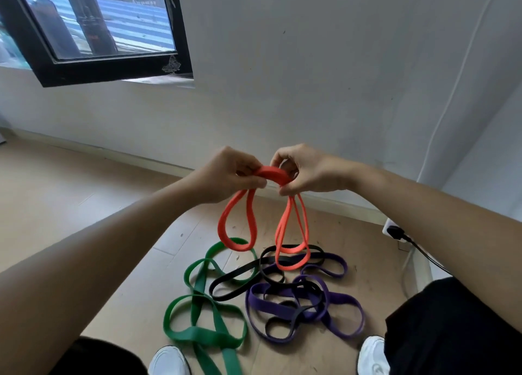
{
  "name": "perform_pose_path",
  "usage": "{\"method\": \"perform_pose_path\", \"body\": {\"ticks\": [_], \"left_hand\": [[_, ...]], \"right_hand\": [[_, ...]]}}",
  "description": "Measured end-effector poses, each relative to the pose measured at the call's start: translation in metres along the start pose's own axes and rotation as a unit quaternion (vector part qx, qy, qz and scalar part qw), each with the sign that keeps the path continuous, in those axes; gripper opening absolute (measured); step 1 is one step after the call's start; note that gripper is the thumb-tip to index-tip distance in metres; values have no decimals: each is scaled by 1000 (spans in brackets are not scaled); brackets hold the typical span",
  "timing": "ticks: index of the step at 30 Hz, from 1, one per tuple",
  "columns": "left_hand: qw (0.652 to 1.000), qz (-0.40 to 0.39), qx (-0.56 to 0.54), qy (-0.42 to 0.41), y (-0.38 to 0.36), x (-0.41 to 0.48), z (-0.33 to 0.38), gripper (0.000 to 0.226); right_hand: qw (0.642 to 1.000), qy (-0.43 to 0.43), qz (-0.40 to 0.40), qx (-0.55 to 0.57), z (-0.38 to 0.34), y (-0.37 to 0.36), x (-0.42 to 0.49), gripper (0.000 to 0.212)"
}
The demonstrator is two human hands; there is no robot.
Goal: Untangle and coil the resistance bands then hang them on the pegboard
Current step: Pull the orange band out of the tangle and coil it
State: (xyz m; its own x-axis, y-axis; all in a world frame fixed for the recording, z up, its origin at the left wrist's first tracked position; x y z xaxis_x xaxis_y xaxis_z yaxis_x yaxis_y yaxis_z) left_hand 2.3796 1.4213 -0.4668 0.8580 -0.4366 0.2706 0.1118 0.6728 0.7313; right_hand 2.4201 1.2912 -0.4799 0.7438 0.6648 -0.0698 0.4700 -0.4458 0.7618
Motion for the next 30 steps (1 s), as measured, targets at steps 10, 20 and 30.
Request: {"method": "perform_pose_path", "body": {"ticks": [10, 20, 30], "left_hand": [[996, -31, -8, 86, 21, -19, -34, 12], [988, -13, -92, 123, 0, -13, -28, 19], [998, -7, -23, 61, 1, -1, -5, 17]], "right_hand": [[999, -21, 9, 40, 23, -2, 1, 15], [993, 29, 46, 106, -7, -1, 1, 32], [991, 33, 29, 128, -6, -9, 2, 50]]}}
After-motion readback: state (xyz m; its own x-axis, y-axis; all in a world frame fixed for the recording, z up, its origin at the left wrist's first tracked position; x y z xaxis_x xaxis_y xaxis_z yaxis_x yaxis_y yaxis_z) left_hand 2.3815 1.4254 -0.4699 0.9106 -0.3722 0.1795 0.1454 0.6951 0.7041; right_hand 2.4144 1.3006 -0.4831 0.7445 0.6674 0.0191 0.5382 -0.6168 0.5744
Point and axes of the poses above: each hand's wrist, its own x-axis towards the middle knuckle, its own y-axis out of the back of the hand, z = x × y, the point moved 8 cm from there along x, towards the middle knuckle, and after that the axes turned 4 degrees about -y, right-handed, at the moved point
